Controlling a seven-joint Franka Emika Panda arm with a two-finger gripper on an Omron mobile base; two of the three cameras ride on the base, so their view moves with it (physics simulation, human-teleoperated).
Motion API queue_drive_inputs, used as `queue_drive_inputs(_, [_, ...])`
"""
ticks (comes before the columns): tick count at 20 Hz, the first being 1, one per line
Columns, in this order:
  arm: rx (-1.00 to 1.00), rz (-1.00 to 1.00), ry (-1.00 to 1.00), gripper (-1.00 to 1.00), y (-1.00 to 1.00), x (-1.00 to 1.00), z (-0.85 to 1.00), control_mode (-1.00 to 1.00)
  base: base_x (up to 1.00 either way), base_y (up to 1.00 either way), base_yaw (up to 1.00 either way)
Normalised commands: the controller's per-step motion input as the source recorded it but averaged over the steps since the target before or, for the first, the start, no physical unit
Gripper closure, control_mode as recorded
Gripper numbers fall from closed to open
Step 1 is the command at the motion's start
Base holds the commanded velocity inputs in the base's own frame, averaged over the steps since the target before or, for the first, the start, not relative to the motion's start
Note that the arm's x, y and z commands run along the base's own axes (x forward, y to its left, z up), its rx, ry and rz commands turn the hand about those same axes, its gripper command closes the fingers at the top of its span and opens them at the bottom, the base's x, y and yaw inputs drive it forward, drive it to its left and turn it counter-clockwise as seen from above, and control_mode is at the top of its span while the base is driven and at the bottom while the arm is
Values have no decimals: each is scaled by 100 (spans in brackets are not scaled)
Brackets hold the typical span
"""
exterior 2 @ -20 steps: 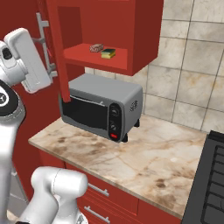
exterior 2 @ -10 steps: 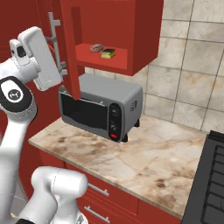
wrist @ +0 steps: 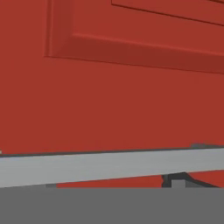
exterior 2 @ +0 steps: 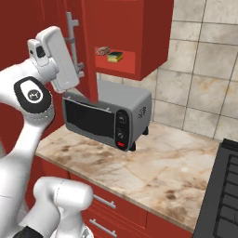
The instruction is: Pick up the bar soap and sponge from the sink, and place them back in the cabinet, and close the cabinet door.
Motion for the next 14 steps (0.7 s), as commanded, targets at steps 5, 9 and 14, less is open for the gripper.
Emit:
queue_drive_inputs(5, [0,0,0,-100,-17,45,0,-100,0,0,0])
queue_drive_inputs(9, [0,0,0,-100,-16,43,0,-100,0,0,0])
queue_drive_inputs(14, [0,0,0,-100,-13,40,0,-100,0,0,0])
